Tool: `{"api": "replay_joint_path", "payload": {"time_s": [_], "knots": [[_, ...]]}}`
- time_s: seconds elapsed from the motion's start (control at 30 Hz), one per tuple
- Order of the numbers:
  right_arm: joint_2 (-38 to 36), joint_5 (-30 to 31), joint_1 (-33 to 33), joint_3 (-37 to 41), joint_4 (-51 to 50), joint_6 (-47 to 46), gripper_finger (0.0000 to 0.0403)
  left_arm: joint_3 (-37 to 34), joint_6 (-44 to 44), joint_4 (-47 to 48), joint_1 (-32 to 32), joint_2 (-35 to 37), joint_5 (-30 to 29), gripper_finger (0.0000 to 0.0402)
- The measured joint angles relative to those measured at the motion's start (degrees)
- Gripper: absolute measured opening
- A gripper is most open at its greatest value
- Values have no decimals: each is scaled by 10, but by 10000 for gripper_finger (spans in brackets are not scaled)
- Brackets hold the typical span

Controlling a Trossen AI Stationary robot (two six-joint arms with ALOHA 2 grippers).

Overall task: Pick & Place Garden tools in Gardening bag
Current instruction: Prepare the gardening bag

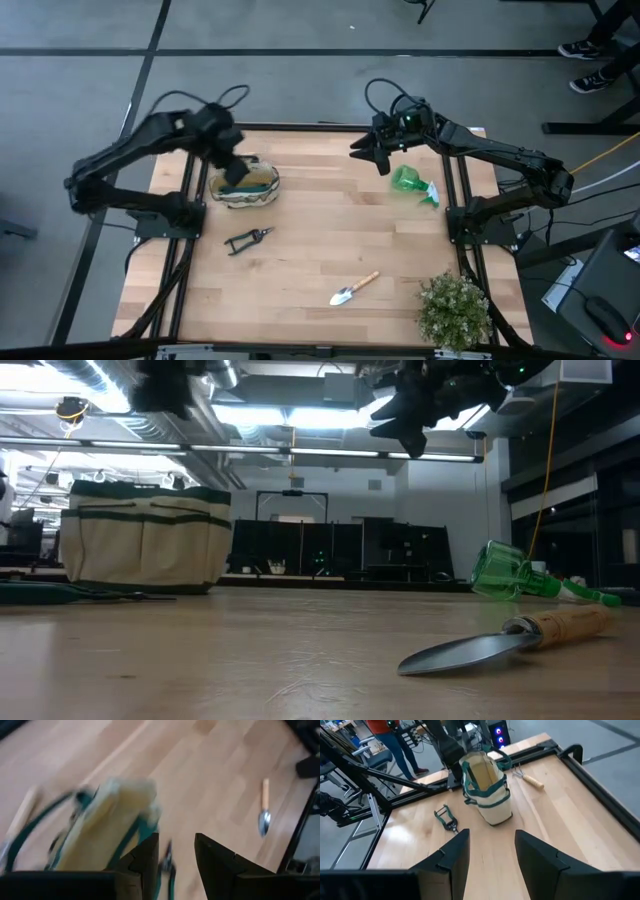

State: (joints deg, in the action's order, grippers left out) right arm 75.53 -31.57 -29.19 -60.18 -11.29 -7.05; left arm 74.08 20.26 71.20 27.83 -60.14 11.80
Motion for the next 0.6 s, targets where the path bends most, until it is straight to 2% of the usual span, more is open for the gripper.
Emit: {"api": "replay_joint_path", "payload": {"time_s": [0.17, 0.3, 0.4, 0.6], "knots": [[0, 5, 0, 0, -3, 8, 160, 0, 14, 100, -1, 76, -5, 123], [0, 44, 0, 0, -3, 19, 160, 0, -43, 150, -11, 111, -4, 123], [0, 68, 0, 0, -1, 20, 160, 0, -63, 191, -22, 117, -10, 123], [0, 74, 0, 0, -1, 20, 160, -40, -60, 187, -54, 98, -73, 123]]}}
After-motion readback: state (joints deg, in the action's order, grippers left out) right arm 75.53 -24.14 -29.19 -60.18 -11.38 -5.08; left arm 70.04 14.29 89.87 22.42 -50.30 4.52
